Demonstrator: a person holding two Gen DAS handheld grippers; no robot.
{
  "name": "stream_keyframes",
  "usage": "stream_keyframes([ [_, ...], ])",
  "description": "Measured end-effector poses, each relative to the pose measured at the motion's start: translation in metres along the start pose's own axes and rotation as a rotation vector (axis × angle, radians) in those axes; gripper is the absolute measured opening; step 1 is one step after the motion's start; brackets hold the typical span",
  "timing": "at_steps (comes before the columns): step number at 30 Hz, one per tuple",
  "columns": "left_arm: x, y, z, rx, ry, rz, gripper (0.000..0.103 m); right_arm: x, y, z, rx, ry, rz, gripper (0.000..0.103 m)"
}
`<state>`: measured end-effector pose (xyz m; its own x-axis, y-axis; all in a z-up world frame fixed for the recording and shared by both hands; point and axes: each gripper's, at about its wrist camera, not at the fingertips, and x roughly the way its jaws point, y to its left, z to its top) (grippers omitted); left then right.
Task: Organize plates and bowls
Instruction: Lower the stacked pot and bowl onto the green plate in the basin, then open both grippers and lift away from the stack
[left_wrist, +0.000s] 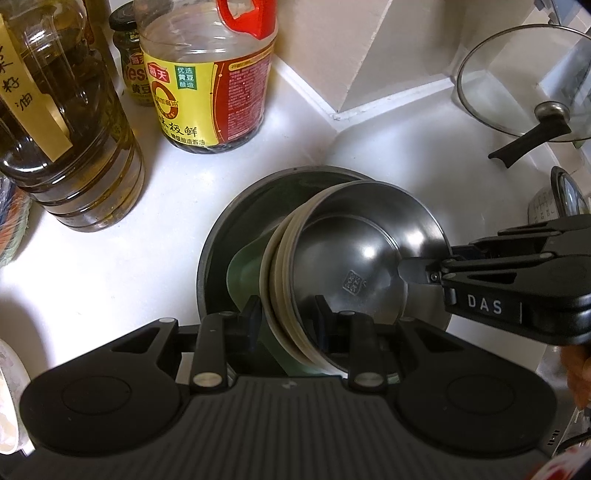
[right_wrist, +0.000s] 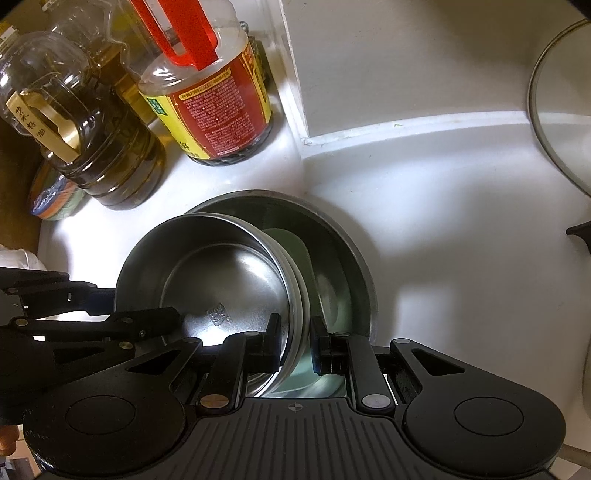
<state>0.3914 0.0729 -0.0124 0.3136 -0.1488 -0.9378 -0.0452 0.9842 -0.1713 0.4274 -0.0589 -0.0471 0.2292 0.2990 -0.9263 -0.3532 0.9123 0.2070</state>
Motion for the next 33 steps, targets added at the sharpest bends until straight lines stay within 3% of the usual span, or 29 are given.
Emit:
stream_keyframes([
  [33, 0.0013, 0.0018, 0.0019, 0.030, -0.025, -0.006, 0.027, -0.0046, 0.0038, -0.0010, -0.011, 0.018, -0.030, 0.016],
])
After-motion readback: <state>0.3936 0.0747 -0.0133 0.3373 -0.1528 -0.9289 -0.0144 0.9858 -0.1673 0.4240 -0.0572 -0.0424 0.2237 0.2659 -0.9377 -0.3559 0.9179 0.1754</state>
